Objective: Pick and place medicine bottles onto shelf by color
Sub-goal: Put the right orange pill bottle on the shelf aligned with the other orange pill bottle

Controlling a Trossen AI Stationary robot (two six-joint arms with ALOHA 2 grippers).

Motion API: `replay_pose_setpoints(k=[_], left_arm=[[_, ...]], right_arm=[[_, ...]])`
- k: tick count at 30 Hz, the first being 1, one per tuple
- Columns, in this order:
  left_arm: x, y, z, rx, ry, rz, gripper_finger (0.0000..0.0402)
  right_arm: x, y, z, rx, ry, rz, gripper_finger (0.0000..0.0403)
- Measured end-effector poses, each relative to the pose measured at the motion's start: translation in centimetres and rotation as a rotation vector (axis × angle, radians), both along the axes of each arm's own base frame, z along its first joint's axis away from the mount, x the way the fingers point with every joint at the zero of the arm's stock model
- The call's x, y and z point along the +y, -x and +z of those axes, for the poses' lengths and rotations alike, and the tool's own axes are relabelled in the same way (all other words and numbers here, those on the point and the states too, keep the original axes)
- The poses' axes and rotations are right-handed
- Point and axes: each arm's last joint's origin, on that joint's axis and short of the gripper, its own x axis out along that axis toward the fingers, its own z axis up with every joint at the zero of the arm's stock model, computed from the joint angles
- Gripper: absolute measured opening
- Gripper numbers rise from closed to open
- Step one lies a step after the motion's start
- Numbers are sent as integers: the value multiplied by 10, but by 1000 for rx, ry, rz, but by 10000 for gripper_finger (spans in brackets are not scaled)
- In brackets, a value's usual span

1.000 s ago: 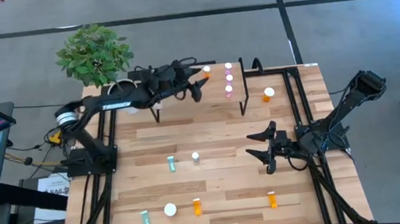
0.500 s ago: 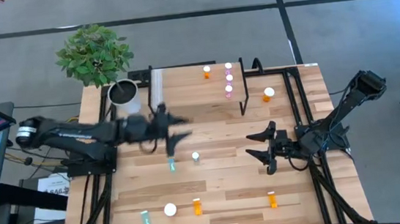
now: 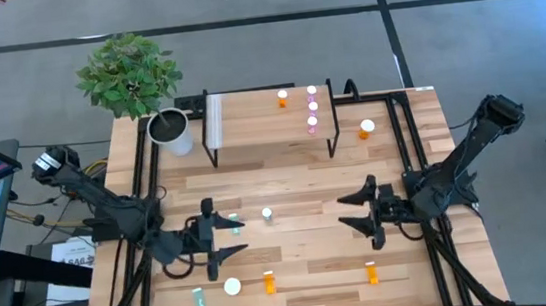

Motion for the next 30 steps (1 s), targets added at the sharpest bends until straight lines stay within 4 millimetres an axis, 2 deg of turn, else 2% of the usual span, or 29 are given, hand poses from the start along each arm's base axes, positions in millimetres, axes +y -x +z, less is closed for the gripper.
replay_pose_setpoints(k=[7, 13, 19, 22, 26, 30], left_arm=[[-2, 2, 2, -23, -90, 48, 232], [6, -3, -2, -37, -131, 23, 231], [19, -12, 0, -46, -161, 53, 231], [26, -17, 0, -43, -132, -9, 231], [30, -21, 0, -35, -120, -47, 231], [32, -21, 0, -31, -131, -44, 231]], right_arm=[[20, 3, 0, 201, -192, 40, 276], [36, -9, -9, 483, -377, 3, 276], [55, -22, -41, 890, -612, -47, 276], [69, -23, -61, 1040, -735, -69, 276], [87, -22, -69, 1126, -853, -84, 276], [97, -17, -63, 1137, -923, -124, 276]])
